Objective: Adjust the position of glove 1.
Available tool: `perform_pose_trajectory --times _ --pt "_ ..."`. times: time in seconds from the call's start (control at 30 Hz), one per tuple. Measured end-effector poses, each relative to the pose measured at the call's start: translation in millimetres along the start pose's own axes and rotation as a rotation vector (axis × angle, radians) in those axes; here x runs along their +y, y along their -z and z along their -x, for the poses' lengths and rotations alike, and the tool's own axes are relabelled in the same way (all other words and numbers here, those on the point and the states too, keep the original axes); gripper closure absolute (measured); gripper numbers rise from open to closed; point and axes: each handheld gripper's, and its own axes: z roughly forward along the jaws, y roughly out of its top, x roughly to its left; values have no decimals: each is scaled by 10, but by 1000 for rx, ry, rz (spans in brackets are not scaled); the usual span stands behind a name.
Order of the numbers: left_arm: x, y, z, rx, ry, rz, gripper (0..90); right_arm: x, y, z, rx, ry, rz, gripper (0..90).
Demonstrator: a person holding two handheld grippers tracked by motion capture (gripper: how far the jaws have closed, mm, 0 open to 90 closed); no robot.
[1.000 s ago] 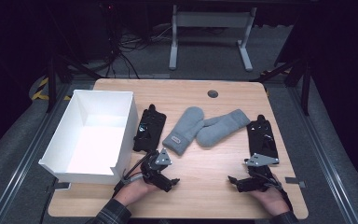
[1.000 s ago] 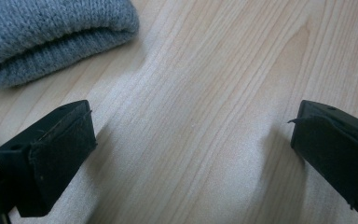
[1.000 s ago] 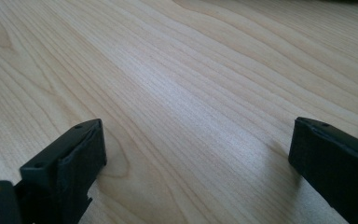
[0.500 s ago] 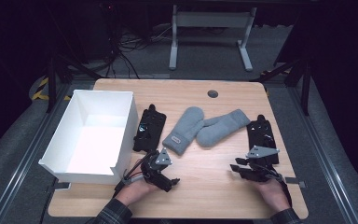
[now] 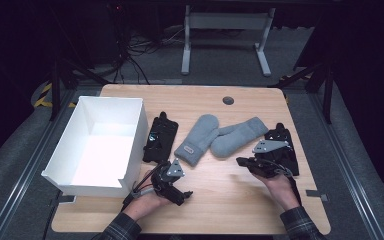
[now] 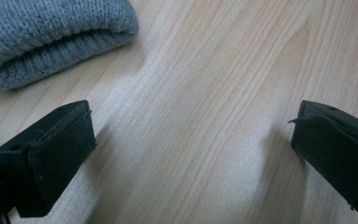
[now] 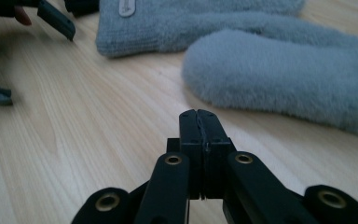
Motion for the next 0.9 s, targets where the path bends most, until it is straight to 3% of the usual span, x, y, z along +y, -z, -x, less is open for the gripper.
perform_pose_trajectory --times 0.5,0.6,0.9 --pt "-2 1 3 2 2 0 1 374 -325 201 8 -8 43 900" --pt "-2 1 3 -1 3 -1 1 397 -403 224 -2 8 27 900" --pt "-2 2 3 -1 3 -2 0 450 -661 342 -16 -1 0 900"
